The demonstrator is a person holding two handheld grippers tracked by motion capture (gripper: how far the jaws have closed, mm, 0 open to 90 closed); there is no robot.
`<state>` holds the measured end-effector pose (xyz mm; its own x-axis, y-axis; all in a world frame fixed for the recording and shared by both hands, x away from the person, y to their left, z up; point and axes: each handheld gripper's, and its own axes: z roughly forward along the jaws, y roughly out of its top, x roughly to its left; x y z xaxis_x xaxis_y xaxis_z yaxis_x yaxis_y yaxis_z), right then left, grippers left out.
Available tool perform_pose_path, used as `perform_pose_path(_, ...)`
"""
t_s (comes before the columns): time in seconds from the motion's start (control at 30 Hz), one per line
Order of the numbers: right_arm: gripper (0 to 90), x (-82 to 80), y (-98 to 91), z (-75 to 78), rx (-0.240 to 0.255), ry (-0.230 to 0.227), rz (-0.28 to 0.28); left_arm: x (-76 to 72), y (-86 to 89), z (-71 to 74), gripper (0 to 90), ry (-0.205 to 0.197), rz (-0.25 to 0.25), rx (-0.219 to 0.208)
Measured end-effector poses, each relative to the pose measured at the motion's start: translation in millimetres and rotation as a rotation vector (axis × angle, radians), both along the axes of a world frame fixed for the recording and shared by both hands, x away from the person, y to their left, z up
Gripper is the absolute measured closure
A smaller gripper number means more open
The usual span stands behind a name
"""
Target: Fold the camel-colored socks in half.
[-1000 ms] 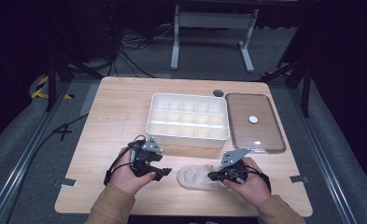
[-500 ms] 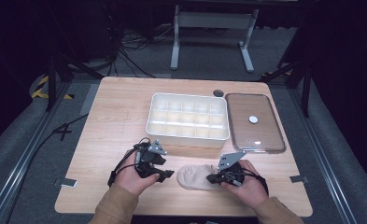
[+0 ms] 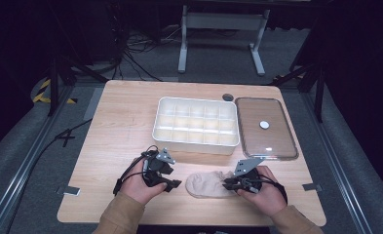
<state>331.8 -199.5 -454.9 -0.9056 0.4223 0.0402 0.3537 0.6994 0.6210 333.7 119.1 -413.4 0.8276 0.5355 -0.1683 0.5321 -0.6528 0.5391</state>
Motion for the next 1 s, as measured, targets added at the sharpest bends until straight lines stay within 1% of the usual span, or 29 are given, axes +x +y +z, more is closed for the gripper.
perform_pose_path(0.03,76.5,0.6,-1.8,0.3,-0.006,-0.007,-0.005,0.0,0.0,0.0,45.7,0.000,0.000,0.000)
perform_pose_path(0.07,75.9,1.2,-2.7,-0.3,-0.013,-0.005,-0.007,0.9,-0.2,-2.5,45.7,0.011,-0.005,0.013)
perform_pose_path(0.1,75.9,1.2,-2.7,-0.3,-0.013,-0.005,-0.007,0.9,-0.2,-2.5,45.7,0.011,-0.005,0.013)
perform_pose_path(0.13,74.9,1.9,-2.6,-2.7,-0.024,-0.008,0.002,1.3,-2.0,-6.0,45.7,0.019,-0.013,0.019)
perform_pose_path(0.2,74.5,1.8,-1.5,-4.2,-0.028,-0.008,0.003,1.5,-3.3,-7.0,45.8,0.026,-0.020,0.025)
perform_pose_path(0.27,74.7,1.1,0.4,-5.2,-0.033,-0.010,0.005,1.0,-4.8,-8.4,45.9,0.030,-0.020,0.027)
perform_pose_path(0.33,75.0,0.5,1.0,-5.2,-0.037,-0.007,-0.001,1.2,-7.2,-10.4,46.1,0.033,-0.025,0.019)
perform_pose_path(0.4,75.4,-0.6,2.4,-5.9,-0.035,-0.011,-0.003,1.1,-10.6,-12.9,47.8,0.032,-0.008,0.010)
perform_pose_path(0.43,75.6,-1.2,3.3,-5.6,-0.034,-0.006,0.004,2.0,-12.0,-14.0,50.3,0.027,-0.001,0.000)
perform_pose_path(0.47,75.7,-2.1,4.6,-5.6,-0.034,-0.003,0.006,2.5,-13.3,-15.7,52.1,0.030,0.009,-0.012)
perform_pose_path(0.5,75.8,-2.6,5.9,-5.8,-0.035,-0.006,0.007,3.3,-15.0,-16.7,53.9,0.030,0.015,-0.012)
perform_pose_path(0.53,75.9,-3.3,7.1,-5.9,-0.032,-0.003,0.018,3.5,-16.1,-18.0,55.9,0.031,0.024,-0.022)
perform_pose_path(0.57,75.9,-4.0,8.1,-5.9,-0.032,-0.003,0.013,3.9,-17.6,-19.8,57.8,0.035,0.031,-0.030)
perform_pose_path(0.63,75.9,-4.9,9.4,-6.0,-0.029,-0.001,0.016,4.1,-19.3,-21.6,60.4,0.043,0.039,-0.032)
perform_pose_path(0.67,75.9,-5.3,9.5,-6.1,-0.029,-0.004,0.013,4.3,-24.3,-26.7,61.0,0.049,0.065,-0.037)
perform_pose_path(0.73,75.9,-5.7,9.3,-6.3,-0.027,-0.007,0.010,4.5,-26.4,-28.7,60.8,0.055,0.074,-0.037)
perform_pose_path(0.77,75.9,-5.8,9.0,-6.5,-0.023,-0.007,0.010,4.7,-28.2,-29.7,60.4,0.058,0.080,-0.027)
perform_pose_path(0.8,75.9,-6.1,8.8,-7.0,-0.022,-0.010,0.003,4.7,-30.6,-31.4,60.2,0.056,0.087,-0.025)
perform_pose_path(0.83,75.9,-6.3,8.3,-7.1,-0.017,-0.007,0.006,5.1,-31.9,-32.8,59.7,0.051,0.087,-0.031)
perform_pose_path(0.9,75.9,-6.8,8.2,-7.3,-0.018,-0.012,0.003,5.5,-35.8,-35.8,58.6,0.043,0.087,-0.019)
perform_pose_path(0.93,75.9,-7.0,8.1,-7.4,-0.017,-0.012,0.003,4.9,-37.8,-36.6,57.5,0.046,0.090,0.002)
perform_pose_path(0.97,75.9,-7.1,8.1,-7.4,-0.016,-0.013,0.002,5.1,-39.2,-38.1,56.9,0.036,0.090,0.003)
perform_pose_path(1.0,75.9,-7.2,8.0,-7.5,-0.016,-0.014,0.002,5.0,-40.4,-38.9,56.0,0.035,0.091,0.009)
